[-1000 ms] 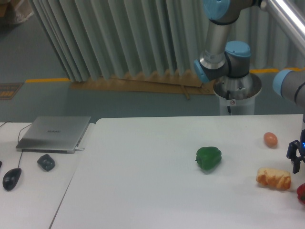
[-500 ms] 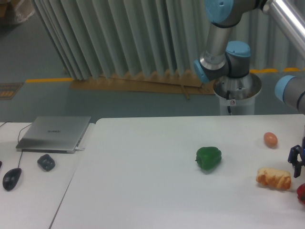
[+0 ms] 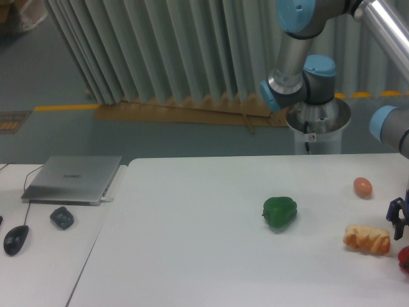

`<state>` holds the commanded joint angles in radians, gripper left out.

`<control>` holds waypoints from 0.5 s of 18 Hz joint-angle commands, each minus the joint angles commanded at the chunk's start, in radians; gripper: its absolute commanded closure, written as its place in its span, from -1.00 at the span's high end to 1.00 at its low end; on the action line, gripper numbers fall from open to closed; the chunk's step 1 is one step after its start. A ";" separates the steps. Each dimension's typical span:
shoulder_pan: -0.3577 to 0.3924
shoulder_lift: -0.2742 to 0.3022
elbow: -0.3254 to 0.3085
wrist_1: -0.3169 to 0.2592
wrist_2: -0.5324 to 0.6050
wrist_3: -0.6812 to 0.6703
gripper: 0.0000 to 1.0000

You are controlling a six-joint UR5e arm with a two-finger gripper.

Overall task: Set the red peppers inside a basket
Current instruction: 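Lower the gripper toward the red pepper beside the bread roll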

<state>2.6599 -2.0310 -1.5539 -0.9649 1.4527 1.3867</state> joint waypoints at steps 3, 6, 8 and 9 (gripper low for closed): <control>0.000 -0.005 0.000 0.002 0.000 0.000 1.00; 0.000 -0.015 -0.002 0.020 0.000 -0.002 1.00; 0.000 -0.024 0.003 0.021 0.000 -0.002 1.00; 0.000 -0.028 0.005 0.021 0.000 -0.002 1.00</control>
<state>2.6599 -2.0586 -1.5493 -0.9434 1.4527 1.3852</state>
